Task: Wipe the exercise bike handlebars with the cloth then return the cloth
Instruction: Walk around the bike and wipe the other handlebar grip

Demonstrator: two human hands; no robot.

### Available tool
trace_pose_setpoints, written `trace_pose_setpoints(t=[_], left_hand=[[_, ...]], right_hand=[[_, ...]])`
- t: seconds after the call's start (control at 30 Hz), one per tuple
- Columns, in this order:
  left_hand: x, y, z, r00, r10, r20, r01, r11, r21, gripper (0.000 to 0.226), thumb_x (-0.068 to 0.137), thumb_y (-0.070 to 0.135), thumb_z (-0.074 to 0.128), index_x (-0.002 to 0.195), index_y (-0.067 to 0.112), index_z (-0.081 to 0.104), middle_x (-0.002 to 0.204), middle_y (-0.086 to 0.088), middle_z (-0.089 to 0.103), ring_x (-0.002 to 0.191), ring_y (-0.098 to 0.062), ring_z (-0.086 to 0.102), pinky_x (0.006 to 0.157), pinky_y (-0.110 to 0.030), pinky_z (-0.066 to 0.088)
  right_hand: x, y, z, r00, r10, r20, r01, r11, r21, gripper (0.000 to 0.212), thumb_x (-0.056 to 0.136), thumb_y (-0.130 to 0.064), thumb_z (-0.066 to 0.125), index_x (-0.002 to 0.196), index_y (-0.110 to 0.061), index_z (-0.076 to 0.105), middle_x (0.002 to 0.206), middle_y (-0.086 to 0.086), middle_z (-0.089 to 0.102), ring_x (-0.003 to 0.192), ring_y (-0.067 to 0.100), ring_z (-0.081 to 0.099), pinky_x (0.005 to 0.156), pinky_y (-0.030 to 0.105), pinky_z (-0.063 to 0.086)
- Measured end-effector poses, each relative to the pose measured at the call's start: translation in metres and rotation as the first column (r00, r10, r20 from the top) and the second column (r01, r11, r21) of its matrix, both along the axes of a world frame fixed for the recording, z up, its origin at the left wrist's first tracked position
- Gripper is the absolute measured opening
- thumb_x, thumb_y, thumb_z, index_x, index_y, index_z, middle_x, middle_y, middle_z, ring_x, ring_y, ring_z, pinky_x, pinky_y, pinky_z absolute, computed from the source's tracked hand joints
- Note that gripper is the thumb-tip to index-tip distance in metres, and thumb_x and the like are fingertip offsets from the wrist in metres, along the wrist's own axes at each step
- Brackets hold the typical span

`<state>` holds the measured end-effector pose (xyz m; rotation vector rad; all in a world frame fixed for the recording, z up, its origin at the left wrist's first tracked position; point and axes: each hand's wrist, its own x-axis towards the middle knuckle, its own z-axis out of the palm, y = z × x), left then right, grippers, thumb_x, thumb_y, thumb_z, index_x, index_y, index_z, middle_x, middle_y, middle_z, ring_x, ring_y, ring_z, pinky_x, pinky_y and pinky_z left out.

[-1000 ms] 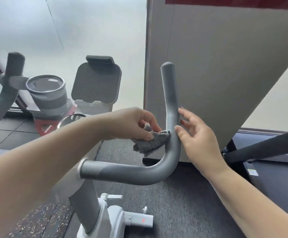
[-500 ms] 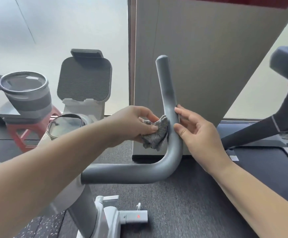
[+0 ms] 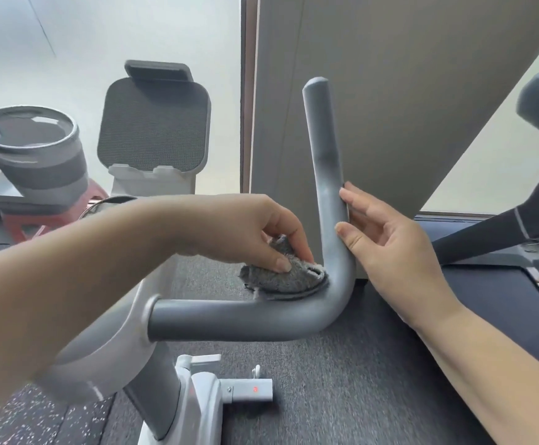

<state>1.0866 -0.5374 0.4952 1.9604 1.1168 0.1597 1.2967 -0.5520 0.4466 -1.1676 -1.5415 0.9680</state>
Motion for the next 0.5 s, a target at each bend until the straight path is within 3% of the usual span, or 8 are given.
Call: trace_pose_setpoints(t=[0.1, 0.2, 0.3, 0.43, 0.5], left_hand=[[-0.001, 0.004, -0.012, 0.982, 0.113, 0.148, -0.119, 0.993, 0.029, 0.02, 0.081, 0.021, 0.073, 0.091, 0.038, 0.071, 0.069, 0.014, 0.065, 0.061, -0.004, 0.058, 0.065, -0.019, 0.047], [-0.001, 0.0, -0.02, 0.989, 0.047, 0.141, -0.046, 0.999, -0.006, 0.019, 0.082, 0.022, 0.072, 0.092, 0.037, 0.071, 0.064, 0.006, 0.056, 0.057, -0.006, 0.047, 0.06, -0.02, 0.039], [-0.009, -0.003, -0.021, 0.992, -0.029, 0.126, 0.036, 0.998, -0.056, 0.023, 0.084, 0.017, 0.07, 0.095, 0.037, 0.071, 0.071, 0.009, 0.065, 0.062, -0.004, 0.052, 0.064, -0.018, 0.043], [-0.017, -0.003, -0.014, 0.993, -0.106, 0.054, 0.108, 0.993, -0.04, 0.028, 0.08, 0.025, 0.064, 0.1, 0.045, 0.068, 0.102, 0.0, 0.072, 0.078, -0.013, 0.064, 0.081, -0.027, 0.05], [-0.022, -0.001, -0.006, 0.989, -0.142, -0.035, 0.141, 0.99, -0.028, 0.029, 0.083, 0.022, 0.065, 0.097, 0.046, 0.069, 0.1, 0.006, 0.073, 0.082, -0.013, 0.067, 0.082, -0.024, 0.05]], right_hand=[[-0.001, -0.009, -0.002, 0.999, 0.036, -0.005, -0.036, 0.999, -0.013, 0.059, 0.08, -0.007, 0.07, 0.136, -0.014, 0.051, 0.147, -0.011, 0.042, 0.125, -0.01, 0.047, 0.102, 0.014, 0.041], [-0.002, -0.021, -0.007, 0.999, 0.038, 0.011, -0.038, 0.999, 0.0, 0.064, 0.078, -0.012, 0.073, 0.136, -0.019, 0.05, 0.147, -0.016, 0.041, 0.129, -0.008, 0.044, 0.109, 0.025, 0.039], [-0.001, -0.032, -0.011, 1.0, 0.021, 0.004, -0.021, 1.0, 0.02, 0.065, 0.074, -0.023, 0.073, 0.135, -0.022, 0.05, 0.145, -0.02, 0.042, 0.13, -0.006, 0.044, 0.11, 0.028, 0.039], [-0.002, -0.041, -0.014, 0.999, 0.028, -0.035, -0.027, 0.999, 0.018, 0.067, 0.071, -0.028, 0.069, 0.135, -0.021, 0.05, 0.145, -0.018, 0.043, 0.13, -0.005, 0.044, 0.108, 0.025, 0.04], [-0.002, -0.042, -0.015, 0.999, 0.032, -0.045, -0.031, 0.999, 0.011, 0.067, 0.071, -0.028, 0.069, 0.135, -0.02, 0.05, 0.145, -0.018, 0.043, 0.129, -0.006, 0.044, 0.107, 0.024, 0.041]])
